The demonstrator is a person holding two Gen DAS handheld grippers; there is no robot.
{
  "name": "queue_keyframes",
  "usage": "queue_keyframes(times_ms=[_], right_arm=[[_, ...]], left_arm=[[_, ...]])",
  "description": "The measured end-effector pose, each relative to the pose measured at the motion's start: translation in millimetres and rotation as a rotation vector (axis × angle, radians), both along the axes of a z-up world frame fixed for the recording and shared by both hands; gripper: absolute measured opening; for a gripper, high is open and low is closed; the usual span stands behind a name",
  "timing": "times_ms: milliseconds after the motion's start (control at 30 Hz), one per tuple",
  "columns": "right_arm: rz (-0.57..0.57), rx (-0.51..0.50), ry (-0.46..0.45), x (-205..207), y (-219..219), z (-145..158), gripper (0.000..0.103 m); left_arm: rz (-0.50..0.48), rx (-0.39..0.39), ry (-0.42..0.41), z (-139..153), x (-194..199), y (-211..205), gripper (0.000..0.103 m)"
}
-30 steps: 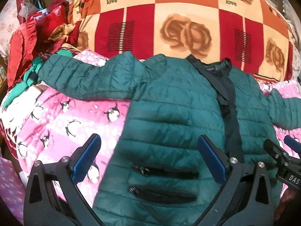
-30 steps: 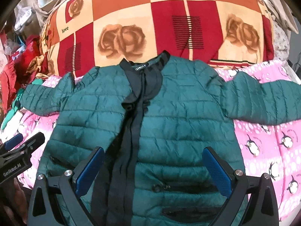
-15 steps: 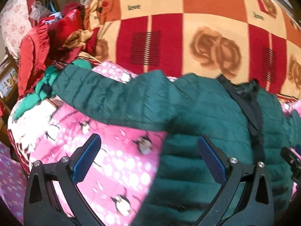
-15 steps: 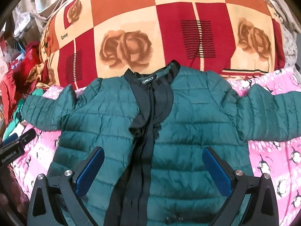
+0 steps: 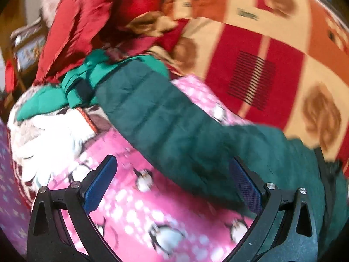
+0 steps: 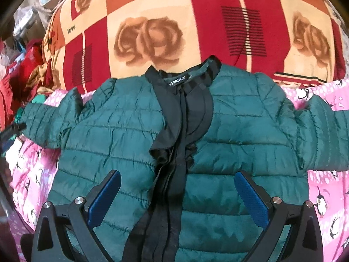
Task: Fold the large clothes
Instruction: 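Grasp the sleeve cuff nearest the left tool and lift it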
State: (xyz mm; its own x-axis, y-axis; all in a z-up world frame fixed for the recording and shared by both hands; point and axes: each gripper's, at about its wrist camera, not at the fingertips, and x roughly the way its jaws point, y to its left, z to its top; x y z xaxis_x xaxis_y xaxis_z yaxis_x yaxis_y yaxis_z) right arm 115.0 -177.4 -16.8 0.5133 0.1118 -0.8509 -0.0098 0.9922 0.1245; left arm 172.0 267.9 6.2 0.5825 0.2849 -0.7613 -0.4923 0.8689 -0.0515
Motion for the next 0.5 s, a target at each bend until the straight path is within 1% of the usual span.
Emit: queue_keyframes(times_ms=[133,233,300,400,467,500], right_arm=[[0.014,-0.001,0.008,1.3,4.7,-2.7,0.103],[0.019,0.004,0.01,1.4,6.8,-3.6,0.103],[0.024,0.006,0.018,1.9,9.0,-5.4,0.103],[0.036,-0.002,0.029,2.9,13.5,-9.1,0.103],[0.044,-0.006,0.035,3.2,16.9,-11.4,0.103],[0.047,-0.008,0.038,3.6,18.3,-12.4,0.103]], left_arm=[[0.139,-0.012,-0.008,-9.8,14.1,50.3,0.102],[0.222,-0.014,-0.036,-16.2,20.3,77.7,0.102],[0.233,-0.007,-0.039,-22.6,30.9,90.0,0.102],[0.229,0.008,-0.017,-29.7,45.9,98.1,0.102],[0.212,0.003,-0.036,-32.4,51.8,98.2,0.095],[0.199,-0.002,-0.04,-34.8,55.7,97.8,0.085]])
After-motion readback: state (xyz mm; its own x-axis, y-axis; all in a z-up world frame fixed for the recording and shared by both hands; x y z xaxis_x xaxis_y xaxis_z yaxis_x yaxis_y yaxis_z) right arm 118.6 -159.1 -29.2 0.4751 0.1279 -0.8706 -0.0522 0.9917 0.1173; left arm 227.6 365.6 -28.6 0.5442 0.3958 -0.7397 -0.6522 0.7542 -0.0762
